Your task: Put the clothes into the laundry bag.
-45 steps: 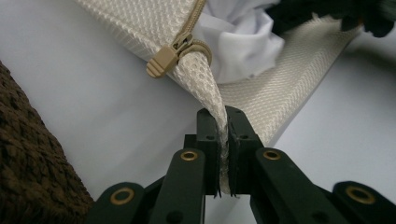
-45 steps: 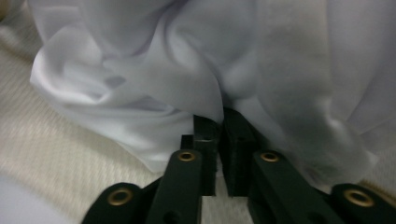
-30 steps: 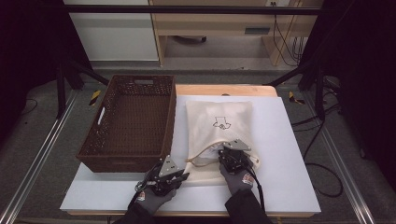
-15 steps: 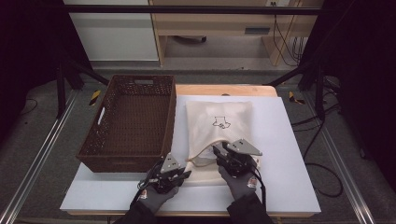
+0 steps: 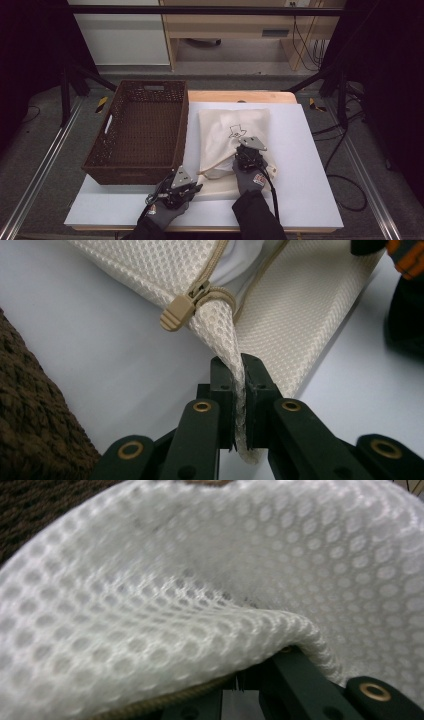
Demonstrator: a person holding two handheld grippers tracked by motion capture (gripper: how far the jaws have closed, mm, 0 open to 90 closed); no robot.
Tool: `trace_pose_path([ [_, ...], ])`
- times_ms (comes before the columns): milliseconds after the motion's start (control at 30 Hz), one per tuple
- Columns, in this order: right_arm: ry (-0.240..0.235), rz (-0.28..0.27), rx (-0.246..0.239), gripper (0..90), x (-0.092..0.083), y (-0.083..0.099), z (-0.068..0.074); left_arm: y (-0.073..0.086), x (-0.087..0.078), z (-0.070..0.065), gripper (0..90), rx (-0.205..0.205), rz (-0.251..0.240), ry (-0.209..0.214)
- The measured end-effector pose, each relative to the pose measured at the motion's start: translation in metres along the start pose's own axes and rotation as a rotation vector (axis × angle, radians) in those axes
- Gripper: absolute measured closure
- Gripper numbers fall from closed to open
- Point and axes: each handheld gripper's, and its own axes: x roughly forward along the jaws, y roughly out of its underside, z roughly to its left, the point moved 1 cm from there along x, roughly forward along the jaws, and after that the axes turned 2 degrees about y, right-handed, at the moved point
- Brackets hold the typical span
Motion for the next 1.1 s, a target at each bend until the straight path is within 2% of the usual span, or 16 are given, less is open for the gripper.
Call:
trace_pose_path([
  [67, -0.012, -0.015, 0.008, 88.3, 0.000, -0.001, -0.001, 0.001, 0.001, 0.001, 84.3, -0.005, 0.000, 0.004],
  [167, -0.050, -0.033, -0.009, 80.8, -0.012, 0.000, -0.002, 0.002, 0.001, 0.002, 82.7, -0.008, -0.013, 0.009],
  [233, -0.127, -0.031, -0.007, 72.0, -0.025, 0.002, -0.005, 0.001, 0.000, 0.001, 77.5, -0.007, -0.024, 0.008],
  [300, -0.186, -0.037, -0.015, 68.8, -0.045, 0.006, -0.010, 0.000, 0.000, 0.000, 71.9, -0.011, -0.034, 0.008],
  [433, -0.231, -0.055, -0.026, 65.0, -0.076, 0.015, -0.022, -0.001, -0.002, 0.002, 64.8, -0.018, -0.040, 0.002],
  [500, -0.222, -0.069, -0.017, 64.4, -0.090, 0.018, -0.031, -0.001, -0.004, 0.003, 64.1, -0.027, -0.043, 0.001],
  [600, -0.160, -0.100, -0.028, 60.8, -0.102, 0.020, -0.043, -0.001, -0.006, 0.004, 65.4, -0.039, -0.044, 0.011],
  [633, -0.135, -0.088, -0.039, 57.1, -0.099, 0.021, -0.047, -0.001, -0.006, 0.004, 66.9, -0.039, -0.042, 0.012],
  [667, -0.133, -0.067, -0.038, 55.2, -0.096, 0.023, -0.048, -0.001, -0.006, 0.003, 68.8, -0.039, -0.036, 0.017],
  [700, -0.129, -0.036, -0.044, 53.3, -0.090, 0.026, -0.047, -0.001, -0.006, 0.003, 71.2, -0.038, -0.034, 0.012],
  [800, -0.099, 0.007, -0.089, 48.2, -0.075, 0.034, -0.042, -0.001, -0.005, 0.002, 78.0, -0.029, -0.017, 0.005],
  [833, -0.073, 0.023, -0.108, 47.5, -0.069, 0.037, -0.041, -0.001, -0.005, 0.002, 80.9, -0.030, -0.017, 0.006],
  [933, -0.031, 0.048, -0.114, 52.1, -0.059, 0.043, -0.045, -0.001, -0.005, 0.003, 83.0, -0.031, -0.013, 0.009],
  [967, -0.009, 0.056, -0.112, 56.2, -0.057, 0.044, -0.048, 0.000, -0.005, 0.003, 83.2, -0.033, -0.013, 0.011],
  [1033, 0.011, 0.058, -0.104, 62.6, -0.057, 0.044, -0.052, 0.000, -0.004, 0.003, 83.4, -0.030, -0.010, 0.010],
  [1100, 0.031, 0.052, -0.098, 64.2, -0.057, 0.043, -0.055, 0.000, -0.004, 0.003, 83.5, -0.032, -0.010, 0.013],
])
